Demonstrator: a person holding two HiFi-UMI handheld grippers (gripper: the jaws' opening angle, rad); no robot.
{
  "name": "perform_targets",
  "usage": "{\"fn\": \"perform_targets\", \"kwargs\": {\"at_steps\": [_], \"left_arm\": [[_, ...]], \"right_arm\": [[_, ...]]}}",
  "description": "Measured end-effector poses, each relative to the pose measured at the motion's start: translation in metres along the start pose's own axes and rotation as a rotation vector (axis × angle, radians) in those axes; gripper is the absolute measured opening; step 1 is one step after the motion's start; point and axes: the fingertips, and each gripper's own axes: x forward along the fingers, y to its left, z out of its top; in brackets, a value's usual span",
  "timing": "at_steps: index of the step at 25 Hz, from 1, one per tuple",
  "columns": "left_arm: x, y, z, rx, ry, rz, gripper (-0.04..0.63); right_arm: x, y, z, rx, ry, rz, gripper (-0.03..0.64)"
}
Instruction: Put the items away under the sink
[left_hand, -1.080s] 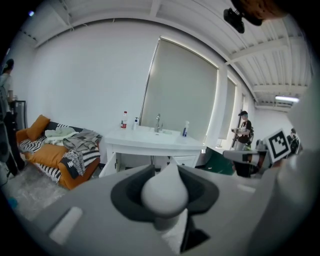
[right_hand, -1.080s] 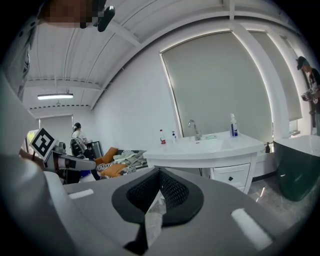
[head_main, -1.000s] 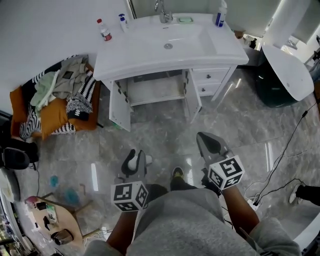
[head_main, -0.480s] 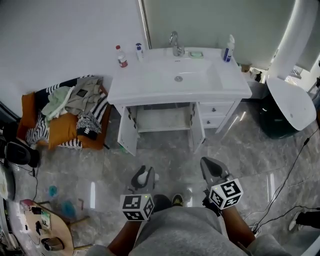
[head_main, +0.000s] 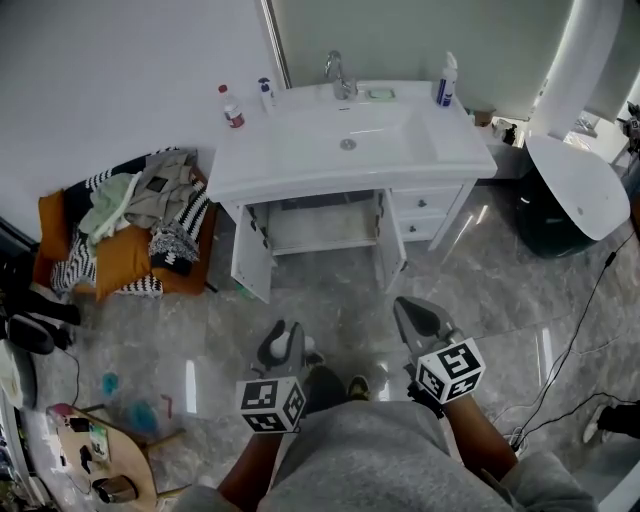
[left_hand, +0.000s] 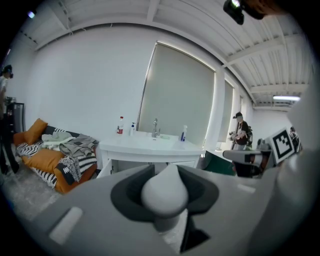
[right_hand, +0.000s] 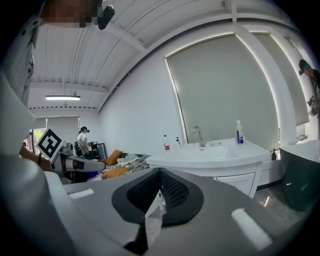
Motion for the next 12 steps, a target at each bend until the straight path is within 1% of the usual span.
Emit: {"fn": "perform_targets", "kwargs": {"at_steps": [6,12], "left_arm": [[0.001,0.003,-0.002,-0.002,-0.006,0.004,0.117],[0.010,0.012,0.000,0.011,0.004,-0.007,0.117]], "right_arm": [[0.006,0.004,-0.002,-0.011,0.003,0.019,-0.002],[0.017,0.001,0.004,-0.017,-0.001,0.008,-0.002]]}}
